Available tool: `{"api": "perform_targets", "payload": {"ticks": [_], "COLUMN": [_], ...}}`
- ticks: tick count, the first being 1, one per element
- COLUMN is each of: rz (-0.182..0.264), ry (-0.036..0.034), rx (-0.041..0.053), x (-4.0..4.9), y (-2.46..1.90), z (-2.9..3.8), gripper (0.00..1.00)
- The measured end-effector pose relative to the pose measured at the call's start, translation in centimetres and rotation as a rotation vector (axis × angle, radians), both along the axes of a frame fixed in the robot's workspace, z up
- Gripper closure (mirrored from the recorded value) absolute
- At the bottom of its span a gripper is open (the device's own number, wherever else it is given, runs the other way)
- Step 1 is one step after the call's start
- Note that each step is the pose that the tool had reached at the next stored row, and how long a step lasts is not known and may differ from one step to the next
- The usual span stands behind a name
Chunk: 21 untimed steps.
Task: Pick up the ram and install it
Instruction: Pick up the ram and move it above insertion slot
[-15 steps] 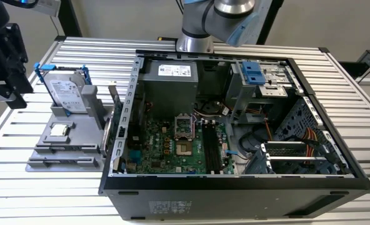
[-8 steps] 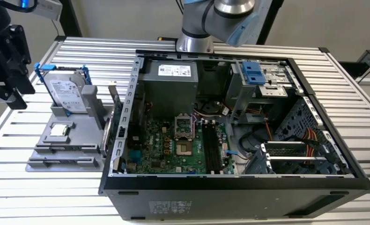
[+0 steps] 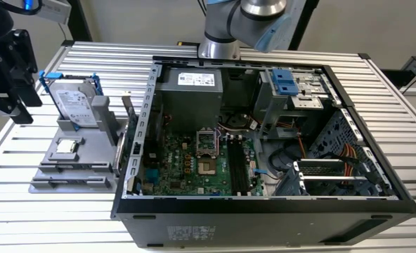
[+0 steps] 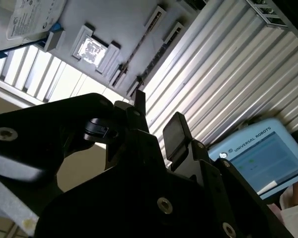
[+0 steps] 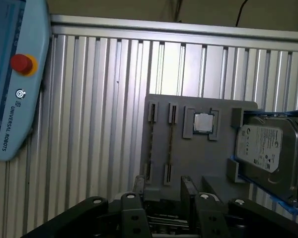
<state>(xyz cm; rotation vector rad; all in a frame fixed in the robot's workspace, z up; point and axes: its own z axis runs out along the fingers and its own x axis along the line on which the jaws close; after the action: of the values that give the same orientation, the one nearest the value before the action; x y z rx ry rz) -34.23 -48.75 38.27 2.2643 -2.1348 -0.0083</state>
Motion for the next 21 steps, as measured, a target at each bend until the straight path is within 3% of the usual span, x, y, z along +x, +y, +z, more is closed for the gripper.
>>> {"api": "perform_targets", "payload": {"ticks": [21], "rz": [-0.006], "ry": [-0.0001], "rx": [0.0001], "x": [0.00], "y": [0.00], "z": [-0.29], "gripper": [0.00]}}
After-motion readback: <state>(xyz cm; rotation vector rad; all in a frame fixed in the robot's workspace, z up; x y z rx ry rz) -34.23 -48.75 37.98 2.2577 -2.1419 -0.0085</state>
